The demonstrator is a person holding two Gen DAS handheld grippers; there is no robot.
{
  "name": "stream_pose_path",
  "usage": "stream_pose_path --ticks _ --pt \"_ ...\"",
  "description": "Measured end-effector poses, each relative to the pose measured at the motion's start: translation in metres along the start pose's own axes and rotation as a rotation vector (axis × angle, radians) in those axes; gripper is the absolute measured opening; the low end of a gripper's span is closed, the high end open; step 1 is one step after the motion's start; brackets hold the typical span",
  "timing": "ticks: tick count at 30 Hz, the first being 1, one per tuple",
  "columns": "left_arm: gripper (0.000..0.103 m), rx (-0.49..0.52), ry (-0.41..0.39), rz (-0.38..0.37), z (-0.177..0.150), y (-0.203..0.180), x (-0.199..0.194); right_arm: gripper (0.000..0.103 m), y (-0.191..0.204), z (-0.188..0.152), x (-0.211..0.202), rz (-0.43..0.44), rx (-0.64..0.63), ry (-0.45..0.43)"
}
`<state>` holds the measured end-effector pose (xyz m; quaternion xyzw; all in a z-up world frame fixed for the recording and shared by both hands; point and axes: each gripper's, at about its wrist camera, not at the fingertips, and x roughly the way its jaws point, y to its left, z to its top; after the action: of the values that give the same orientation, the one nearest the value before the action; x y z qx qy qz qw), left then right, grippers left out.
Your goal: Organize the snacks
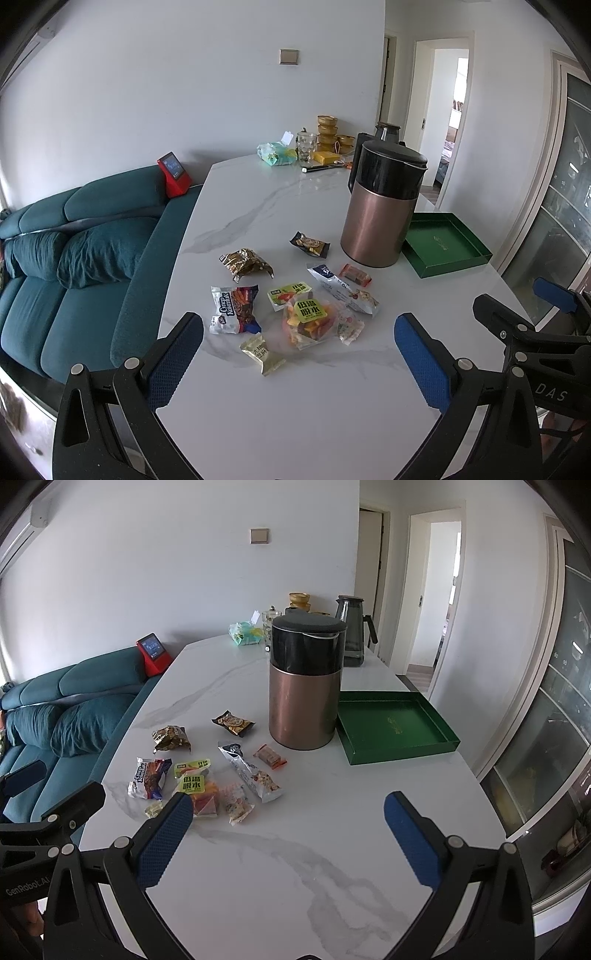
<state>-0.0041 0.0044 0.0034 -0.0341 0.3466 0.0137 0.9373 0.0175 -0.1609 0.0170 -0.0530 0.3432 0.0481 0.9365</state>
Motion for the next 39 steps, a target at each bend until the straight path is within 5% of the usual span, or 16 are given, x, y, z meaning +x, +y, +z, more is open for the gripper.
stream_pose_path --ticks 39 --pt "0.102 0.001 0.01 0.005 0.0024 -0.0038 0.0028 0.103 -0.0002 0.0024 0.0002 -0.003 -0.005 0.004"
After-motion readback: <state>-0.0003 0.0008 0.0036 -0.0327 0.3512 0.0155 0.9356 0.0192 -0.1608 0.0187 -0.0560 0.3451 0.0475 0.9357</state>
